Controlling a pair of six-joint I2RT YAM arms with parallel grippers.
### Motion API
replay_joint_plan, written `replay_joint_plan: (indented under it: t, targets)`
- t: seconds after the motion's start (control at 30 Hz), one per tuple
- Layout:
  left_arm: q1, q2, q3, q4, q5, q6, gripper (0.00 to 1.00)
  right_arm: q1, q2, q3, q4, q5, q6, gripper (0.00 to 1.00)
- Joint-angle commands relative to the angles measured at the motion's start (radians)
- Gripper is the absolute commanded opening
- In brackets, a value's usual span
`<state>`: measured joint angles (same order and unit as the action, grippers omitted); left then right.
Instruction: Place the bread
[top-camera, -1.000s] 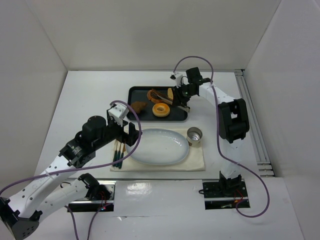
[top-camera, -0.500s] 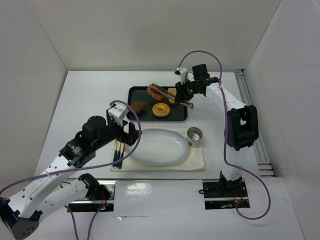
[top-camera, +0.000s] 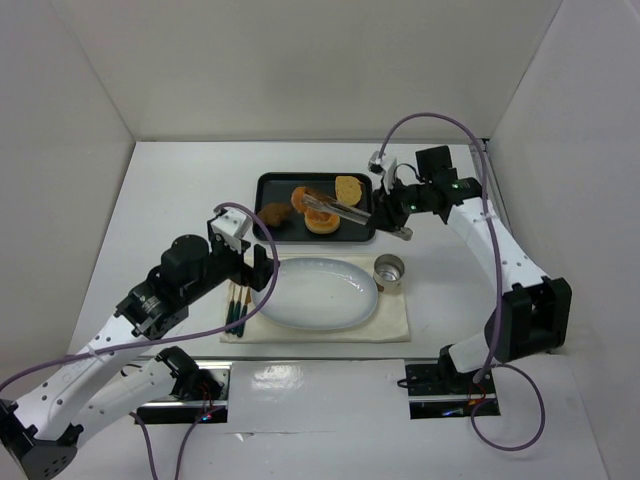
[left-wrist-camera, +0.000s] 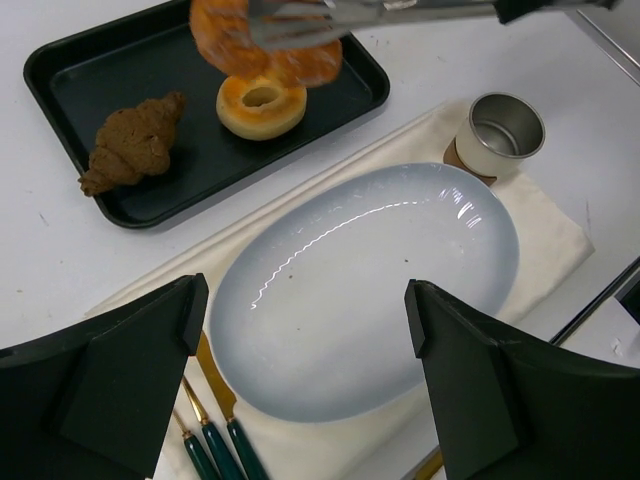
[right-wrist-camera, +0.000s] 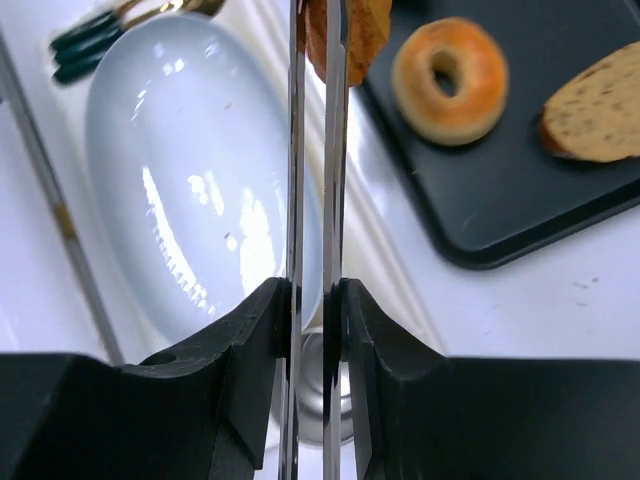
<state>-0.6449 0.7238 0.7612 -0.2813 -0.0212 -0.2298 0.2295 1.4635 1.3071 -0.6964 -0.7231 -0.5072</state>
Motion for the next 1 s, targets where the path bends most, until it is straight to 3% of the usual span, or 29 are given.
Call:
replay_joint_plan:
  t: [0.0,0.23,0.43,0.67,0.77,0.97]
  targets:
    - [-0.002,-0.029,-0.007,0.063,-0.019,0.026,1.0,-0.01,-0.087,-0.048,-0.206,-0.094,-0.184,0.03]
    - [-0.002,-0.038,-0.016,0.073,-0.037,0.026,1.0,-0.01,-0.147,-0.144,-0.342,-0.118,-0.364,0.02]
    - [-0.002,-0.047,-0.016,0.073,-0.046,0.035,1.0,0.014,-0.187,-0.233,-0.331,-0.107,-0.453,0.02]
    - [-0.002,-0.047,-0.016,0.073,-0.056,0.035,1.0,0.093,-0.15,-0.298,-0.276,-0.03,-0.415,0.02]
    - [-0.002,-0.047,-0.016,0.073,-0.056,0.035,1.0,0.113,-0.123,-0.307,-0.244,0.004,-0.39,0.08]
    - [-0.002,-0.047,-0.016,0.073,-0.056,0.035,1.0,0.122,-0.112,-0.316,-0.207,0.031,-0.349,0.28]
